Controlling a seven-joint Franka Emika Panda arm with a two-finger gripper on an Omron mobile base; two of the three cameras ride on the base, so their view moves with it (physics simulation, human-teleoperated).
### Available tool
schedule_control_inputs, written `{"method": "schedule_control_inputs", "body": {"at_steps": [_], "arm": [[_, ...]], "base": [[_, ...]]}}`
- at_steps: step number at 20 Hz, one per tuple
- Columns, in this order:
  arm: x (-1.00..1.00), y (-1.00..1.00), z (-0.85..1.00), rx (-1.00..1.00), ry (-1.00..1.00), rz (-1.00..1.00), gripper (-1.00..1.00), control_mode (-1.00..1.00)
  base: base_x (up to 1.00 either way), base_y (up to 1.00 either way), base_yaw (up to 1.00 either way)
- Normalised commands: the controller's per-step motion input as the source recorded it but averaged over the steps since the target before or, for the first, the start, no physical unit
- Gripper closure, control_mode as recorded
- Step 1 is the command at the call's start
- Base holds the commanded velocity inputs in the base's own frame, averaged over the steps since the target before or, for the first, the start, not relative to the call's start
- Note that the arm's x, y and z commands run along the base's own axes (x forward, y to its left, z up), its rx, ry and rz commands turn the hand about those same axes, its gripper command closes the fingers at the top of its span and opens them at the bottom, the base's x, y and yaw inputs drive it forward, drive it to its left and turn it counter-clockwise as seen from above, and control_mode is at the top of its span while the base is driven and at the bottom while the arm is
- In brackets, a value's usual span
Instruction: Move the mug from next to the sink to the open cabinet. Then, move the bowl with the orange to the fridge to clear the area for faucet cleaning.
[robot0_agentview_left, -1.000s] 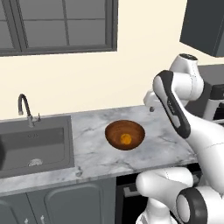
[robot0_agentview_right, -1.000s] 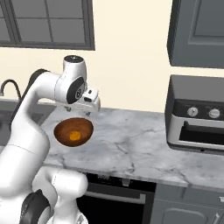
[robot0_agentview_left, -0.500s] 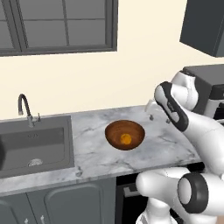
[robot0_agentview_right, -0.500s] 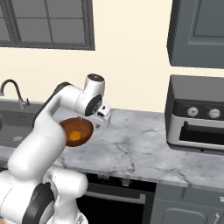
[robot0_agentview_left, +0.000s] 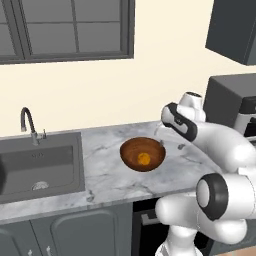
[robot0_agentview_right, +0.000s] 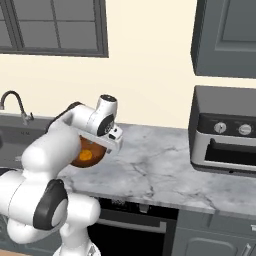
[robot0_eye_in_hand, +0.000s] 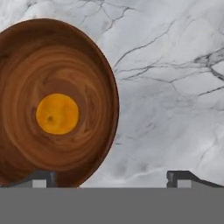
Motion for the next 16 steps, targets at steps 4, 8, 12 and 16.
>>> {"method": "schedule_control_inputs", "body": {"at_steps": [4,8,12,16], "arm": [[0.19,0.19,-0.61,0.00,0.00,0.00,-1.00,-1.00],[0.45,0.13,-0.51,0.00,0.00,0.00,-1.00,-1.00],[0.43,0.01,-0.48,0.00,0.00,0.00,-1.00,-1.00],[0.13,0.02,-0.17,0.00,0.00,0.00,1.00,-1.00]], "base": [[0.00,0.00,0.00],[0.00,0.00,0.00],[0.00,0.00,0.00],[0.00,0.00,0.00]]}}
